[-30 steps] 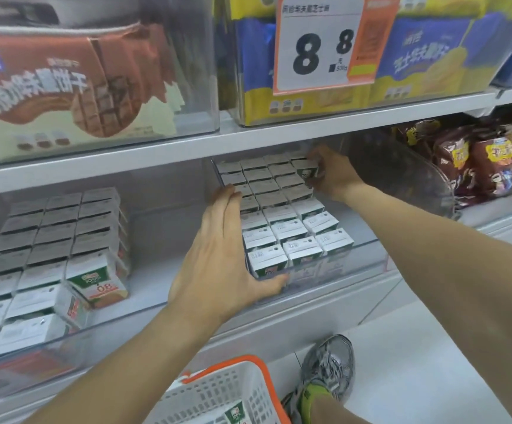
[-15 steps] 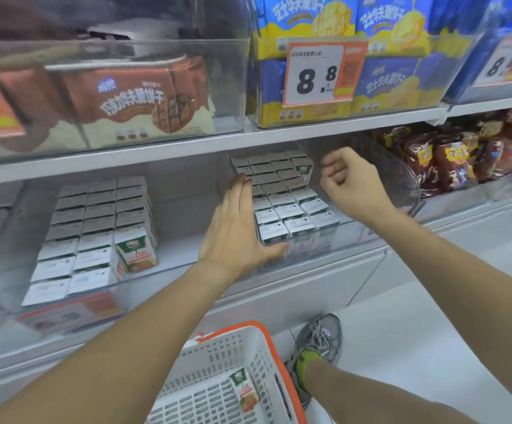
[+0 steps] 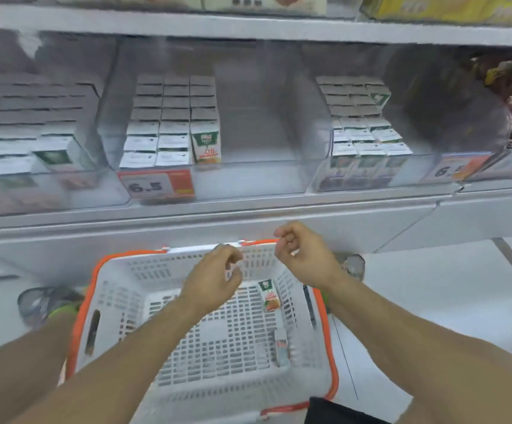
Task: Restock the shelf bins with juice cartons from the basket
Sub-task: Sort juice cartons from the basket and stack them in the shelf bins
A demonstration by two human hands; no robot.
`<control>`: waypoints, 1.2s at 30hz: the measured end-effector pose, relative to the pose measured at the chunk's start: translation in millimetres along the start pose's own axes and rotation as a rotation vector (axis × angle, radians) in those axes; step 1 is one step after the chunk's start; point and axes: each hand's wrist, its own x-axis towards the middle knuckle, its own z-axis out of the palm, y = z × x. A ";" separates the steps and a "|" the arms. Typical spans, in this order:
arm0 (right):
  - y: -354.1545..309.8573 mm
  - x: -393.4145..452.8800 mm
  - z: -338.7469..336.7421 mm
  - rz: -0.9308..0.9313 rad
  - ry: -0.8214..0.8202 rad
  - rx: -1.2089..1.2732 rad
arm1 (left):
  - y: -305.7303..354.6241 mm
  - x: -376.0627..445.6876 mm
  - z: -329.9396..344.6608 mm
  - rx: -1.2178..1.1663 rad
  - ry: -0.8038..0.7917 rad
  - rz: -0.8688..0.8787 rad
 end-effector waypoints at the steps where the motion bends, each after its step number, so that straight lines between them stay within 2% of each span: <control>1: 9.2 0.2 18.7 0.035 -0.050 -0.001 | -23.1 -17.1 2.2 -0.018 -0.026 -0.108; 6: 59.7 10.5 102.8 0.164 -0.281 -0.114 | -102.9 -76.9 14.5 -0.087 -0.172 -0.483; 9: 96.3 17.7 137.8 0.240 -0.373 -0.324 | -135.5 -90.5 28.2 -0.010 -0.167 -0.601; 15: 160.6 15.2 165.1 0.437 -0.347 -0.693 | -185.4 -87.5 55.2 0.146 -0.083 -0.794; 18: 186.3 15.3 177.0 0.519 -0.333 -0.649 | -202.9 -78.8 67.7 0.201 -0.126 -0.836; 21: 196.5 18.0 186.2 0.530 -0.293 -0.661 | -215.0 -74.5 76.7 0.152 -0.156 -0.921; 24: 200.1 25.4 194.0 0.494 -0.267 -0.737 | -217.6 -80.8 82.2 0.029 -0.110 -0.982; 26: 200.5 31.3 198.7 0.543 -0.276 -0.711 | -216.2 -82.4 81.5 -0.075 -0.101 -1.047; 31: 182.8 31.2 210.4 0.660 -0.268 -0.563 | -193.8 -89.6 61.9 -0.422 -0.164 -1.084; 34: 155.1 30.9 213.3 0.814 -0.418 -0.174 | -178.9 -96.2 34.0 -0.561 -0.289 -1.035; 36: 124.5 39.0 200.5 0.847 -0.571 0.017 | -175.6 -92.5 15.5 -0.454 -0.361 -0.950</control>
